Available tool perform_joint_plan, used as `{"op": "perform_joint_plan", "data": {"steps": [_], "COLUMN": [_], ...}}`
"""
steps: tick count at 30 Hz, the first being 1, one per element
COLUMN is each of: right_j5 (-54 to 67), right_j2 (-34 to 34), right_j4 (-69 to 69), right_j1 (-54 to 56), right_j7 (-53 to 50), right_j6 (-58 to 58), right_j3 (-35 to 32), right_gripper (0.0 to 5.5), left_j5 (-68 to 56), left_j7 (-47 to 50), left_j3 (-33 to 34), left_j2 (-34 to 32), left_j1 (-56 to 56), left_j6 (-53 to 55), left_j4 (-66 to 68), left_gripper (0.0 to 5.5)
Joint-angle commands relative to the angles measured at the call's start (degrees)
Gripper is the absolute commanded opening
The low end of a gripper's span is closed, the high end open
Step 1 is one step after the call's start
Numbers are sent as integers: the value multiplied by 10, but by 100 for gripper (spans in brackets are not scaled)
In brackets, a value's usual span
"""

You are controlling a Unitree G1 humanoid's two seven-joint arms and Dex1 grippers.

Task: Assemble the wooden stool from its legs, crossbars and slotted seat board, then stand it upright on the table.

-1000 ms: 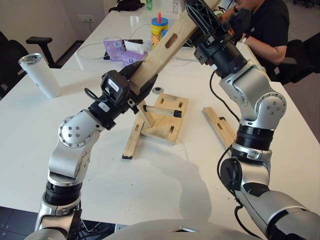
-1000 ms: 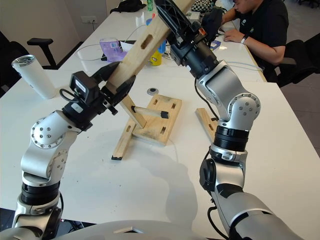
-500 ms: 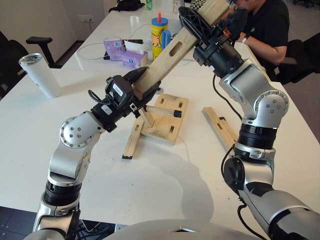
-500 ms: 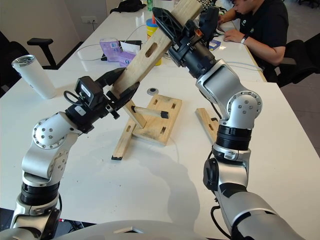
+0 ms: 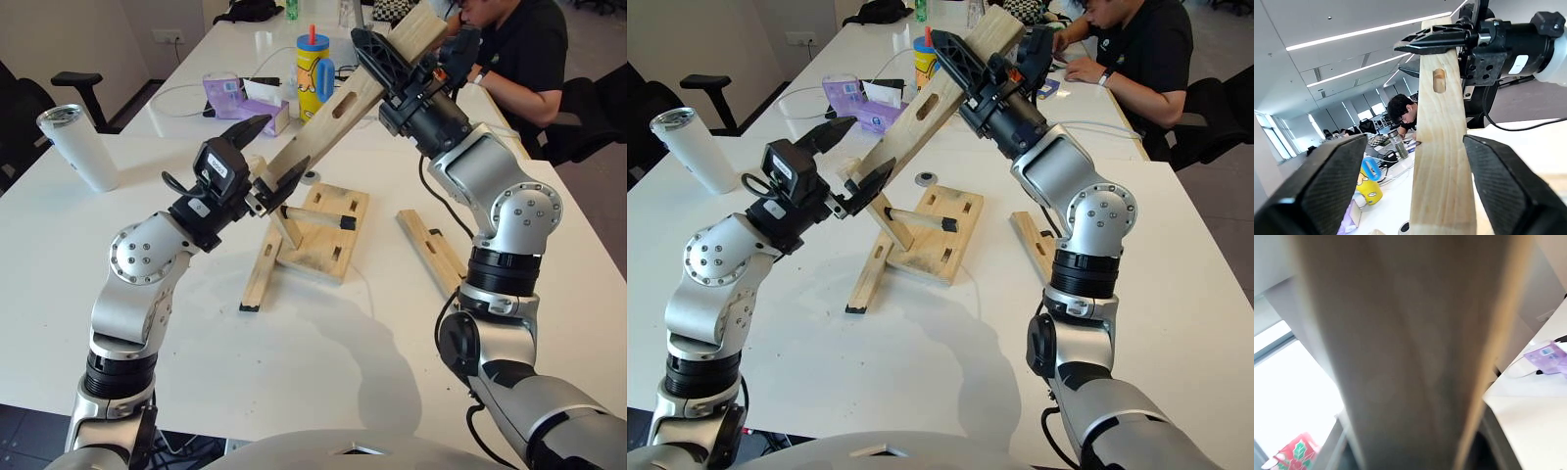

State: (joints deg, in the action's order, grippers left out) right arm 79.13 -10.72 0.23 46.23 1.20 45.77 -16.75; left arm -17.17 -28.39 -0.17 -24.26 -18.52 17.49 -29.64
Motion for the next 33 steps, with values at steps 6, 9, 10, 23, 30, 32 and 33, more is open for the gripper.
{"op": "perform_joint_plan", "data": {"steps": [6, 9, 10, 23, 30, 32, 33], "right_j5": [-15, -57, -72, -304, -356, -368, -376], "right_j2": [-6, -16, -19, -54, -47, -44, -44], "right_j4": [84, 99, 101, 55, -30, -34, -38], "right_j1": [58, 53, 50, -79, -200, -222, -231], "right_j7": [-48, -49, -47, 6, 35, 39, 40], "right_j6": [-108, -137, -143, -170, -145, -142, -143], "right_j3": [-105, -113, -110, -25, 22, 29, 33], "right_gripper": [101, 101, 101, 101, 101, 101, 101], "left_j5": [-37, 25, 45, 37, 23, 14, 10], "left_j7": [86, 143, 158, 94, 98, 105, 108], "left_j3": [103, 90, 84, -65, -80, -73, -68], "left_j2": [12, 12, 11, 72, 106, 120, 125], "left_j1": [-27, -18, -15, -8, -1, 5, 7], "left_j6": [45, 70, 77, 168, 189, 191, 191], "left_j4": [70, 130, 146, 103, 73, 63, 58], "left_gripper": [361, 361, 361, 361, 361, 361, 361]}}
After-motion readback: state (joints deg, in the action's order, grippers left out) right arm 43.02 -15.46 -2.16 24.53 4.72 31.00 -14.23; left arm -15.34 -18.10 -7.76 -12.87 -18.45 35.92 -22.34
